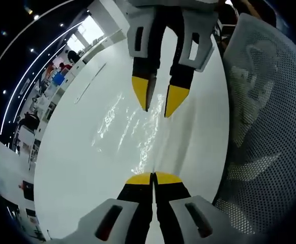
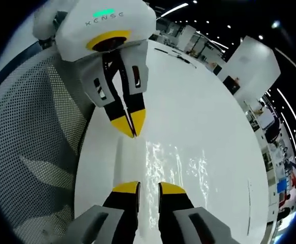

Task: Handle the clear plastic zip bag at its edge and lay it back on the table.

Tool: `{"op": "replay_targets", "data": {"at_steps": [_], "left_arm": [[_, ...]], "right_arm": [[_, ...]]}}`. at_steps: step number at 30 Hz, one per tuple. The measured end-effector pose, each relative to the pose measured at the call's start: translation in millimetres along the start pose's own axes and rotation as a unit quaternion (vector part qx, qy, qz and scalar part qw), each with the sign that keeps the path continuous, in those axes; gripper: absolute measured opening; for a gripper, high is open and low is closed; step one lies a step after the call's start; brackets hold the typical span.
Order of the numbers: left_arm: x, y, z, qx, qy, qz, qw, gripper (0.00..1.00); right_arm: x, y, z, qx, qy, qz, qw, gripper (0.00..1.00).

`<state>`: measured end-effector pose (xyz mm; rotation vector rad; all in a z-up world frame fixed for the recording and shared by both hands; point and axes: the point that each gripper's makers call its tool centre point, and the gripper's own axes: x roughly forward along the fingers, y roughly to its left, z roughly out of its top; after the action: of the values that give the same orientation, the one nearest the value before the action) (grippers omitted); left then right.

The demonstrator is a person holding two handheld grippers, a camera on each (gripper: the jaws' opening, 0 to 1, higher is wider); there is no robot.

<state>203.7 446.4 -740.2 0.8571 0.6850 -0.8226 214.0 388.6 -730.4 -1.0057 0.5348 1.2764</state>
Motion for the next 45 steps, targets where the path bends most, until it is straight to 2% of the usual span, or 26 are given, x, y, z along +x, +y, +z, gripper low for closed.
{"op": "replay_targets", "data": {"at_steps": [7,13,16,20,24,32,41,45], "left_arm": [[-1,-0.2,-1.7,-0.005,-0.001,0.000,1.0000,0.00],[-2,0.2,-1.6,-0.009,-0.002,0.003,1.0000,0.00],[-2,2.1,-2.7,-0.019,-0.005,0.007,0.9998,0.00],[-3,6.3,0.3,-0.001,-0.019,0.022,0.9996,0.00],[-5,9.4,5.7,0.001,-0.032,0.031,0.9990,0.05],[-11,9.3,19.9,-0.001,-0.057,0.033,0.9978,0.06],[-5,4.1,39.2,0.011,-0.081,0.019,0.9965,0.05],[0,0.5,45.9,0.029,-0.083,0.011,0.9961,0.04]], "right_arm": [[5,9,-5.9,0.006,0.012,0.016,0.9998,0.00],[5,13,-6.1,0.025,0.005,0.023,0.9994,0.00],[7,13,-5.8,0.056,-0.010,0.026,0.9980,0.00],[6,7,-7.7,0.086,-0.015,0.017,0.9960,0.00],[7,4,-9.6,0.095,-0.012,0.013,0.9953,0.00],[9,-3,-10.1,0.114,-0.014,0.006,0.9934,0.00],[10,-6,-7.4,0.113,-0.012,0.007,0.9935,0.00],[12,-8,-6.8,0.112,-0.012,0.008,0.9936,0.00]]}}
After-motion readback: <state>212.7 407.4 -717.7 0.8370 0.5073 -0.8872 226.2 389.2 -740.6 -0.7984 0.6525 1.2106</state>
